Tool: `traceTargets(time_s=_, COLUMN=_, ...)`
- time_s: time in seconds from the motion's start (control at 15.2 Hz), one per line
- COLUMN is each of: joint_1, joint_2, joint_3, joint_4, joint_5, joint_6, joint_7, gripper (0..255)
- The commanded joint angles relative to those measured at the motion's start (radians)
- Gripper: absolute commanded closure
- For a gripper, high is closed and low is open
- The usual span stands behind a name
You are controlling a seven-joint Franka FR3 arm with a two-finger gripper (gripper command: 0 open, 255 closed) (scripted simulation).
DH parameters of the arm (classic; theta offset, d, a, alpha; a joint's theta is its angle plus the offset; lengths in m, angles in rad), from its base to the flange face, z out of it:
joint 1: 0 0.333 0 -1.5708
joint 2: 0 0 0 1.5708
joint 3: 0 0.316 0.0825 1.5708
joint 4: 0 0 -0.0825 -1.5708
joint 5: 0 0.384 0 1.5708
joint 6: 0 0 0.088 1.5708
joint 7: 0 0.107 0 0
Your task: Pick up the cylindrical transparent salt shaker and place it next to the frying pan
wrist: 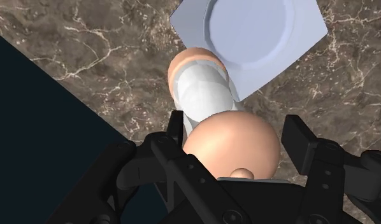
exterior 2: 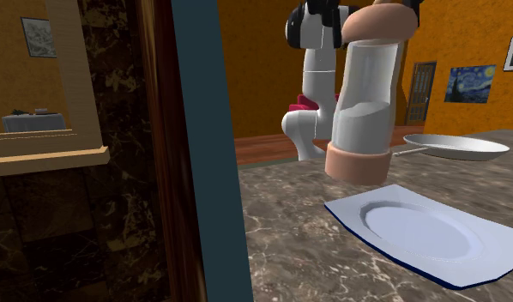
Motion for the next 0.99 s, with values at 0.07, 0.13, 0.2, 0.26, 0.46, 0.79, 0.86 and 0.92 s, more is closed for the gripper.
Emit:
traceTargets(time_s=0.07, joint_1=0.02, joint_2=-0.126, joint_3=0.016, joint_4=-0.161, joint_5=-0.001, joint_6=0.041, joint_7=0.03, gripper=255)
traceTargets(time_s=0.13, joint_1=0.027, joint_2=-0.163, joint_3=0.023, joint_4=-0.205, joint_5=0.0, joint_6=0.05, joint_7=0.043, gripper=255)
traceTargets(time_s=0.2, joint_1=0.034, joint_2=-0.198, joint_3=0.03, joint_4=-0.247, joint_5=0.001, joint_6=0.059, joint_7=0.056, gripper=255)
traceTargets(time_s=0.26, joint_1=0.04, joint_2=-0.232, joint_3=0.038, joint_4=-0.286, joint_5=0.002, joint_6=0.066, joint_7=0.069, gripper=255)
traceTargets(time_s=0.46, joint_1=0.058, joint_2=-0.33, joint_3=0.063, joint_4=-0.393, joint_5=0.01, joint_6=0.081, joint_7=0.11, gripper=255)
traceTargets(time_s=0.79, joint_1=0.088, joint_2=-0.478, joint_3=0.111, joint_4=-0.536, joint_5=0.033, joint_6=0.09, joint_7=0.183, gripper=255)
traceTargets(time_s=0.86, joint_1=0.095, joint_2=-0.505, joint_3=0.121, joint_4=-0.56, joint_5=0.039, joint_6=0.09, joint_7=0.199, gripper=255)
traceTargets(time_s=0.92, joint_1=0.101, joint_2=-0.532, joint_3=0.131, joint_4=-0.583, joint_5=0.045, joint_6=0.089, joint_7=0.215, gripper=255)
